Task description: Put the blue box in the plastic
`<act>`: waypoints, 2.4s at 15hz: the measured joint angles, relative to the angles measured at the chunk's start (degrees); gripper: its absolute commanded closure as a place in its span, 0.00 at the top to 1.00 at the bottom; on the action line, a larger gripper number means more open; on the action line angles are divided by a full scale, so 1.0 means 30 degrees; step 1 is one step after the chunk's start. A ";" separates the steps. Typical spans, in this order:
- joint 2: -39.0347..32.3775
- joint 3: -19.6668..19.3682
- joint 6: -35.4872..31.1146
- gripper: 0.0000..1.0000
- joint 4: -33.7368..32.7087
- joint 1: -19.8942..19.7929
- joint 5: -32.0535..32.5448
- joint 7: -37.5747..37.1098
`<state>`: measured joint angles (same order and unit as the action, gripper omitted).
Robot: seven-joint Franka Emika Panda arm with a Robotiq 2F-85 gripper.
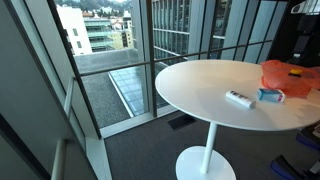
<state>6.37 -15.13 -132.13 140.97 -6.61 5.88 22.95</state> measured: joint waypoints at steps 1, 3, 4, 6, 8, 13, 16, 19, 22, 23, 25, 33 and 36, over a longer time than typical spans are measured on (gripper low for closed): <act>-0.0342 0.0225 -0.0112 1.00 -0.0028 0.0003 0.0005 0.0330; -0.0796 0.0617 -0.0126 1.00 -0.0098 0.0007 0.0032 0.1388; -0.0939 0.0768 -0.0126 1.00 -0.0143 0.0007 0.0089 0.1946; -0.1100 0.0959 -0.0126 1.00 -0.0219 0.0005 0.0245 0.2884; -0.1110 0.1038 -0.0092 1.00 -0.0293 -0.0005 0.0649 0.3137; -0.0976 0.1062 -0.0012 1.00 -0.0405 -0.0030 0.0876 0.3138; -0.0976 0.1070 -0.0011 1.00 -0.0406 -0.0030 0.0877 0.3139; -0.1099 0.1112 -0.0108 1.00 -0.0396 -0.0030 0.0876 0.3137; -0.1548 0.1353 -0.0886 1.00 -0.0397 -0.0026 0.0876 0.3142; -0.1797 0.1469 -0.1313 1.00 -0.0399 -0.0025 0.0876 0.3150; -0.2386 0.1673 -0.2328 1.00 -0.0402 -0.0023 0.0876 0.3268; -0.5052 0.2231 -0.6054 1.00 -0.0449 -0.0461 -0.0440 0.5574; -0.5828 0.2786 -0.6698 1.00 -0.0488 -0.0902 -0.1329 0.6719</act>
<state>-11.12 -6.77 -152.22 139.51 -9.32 1.89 43.11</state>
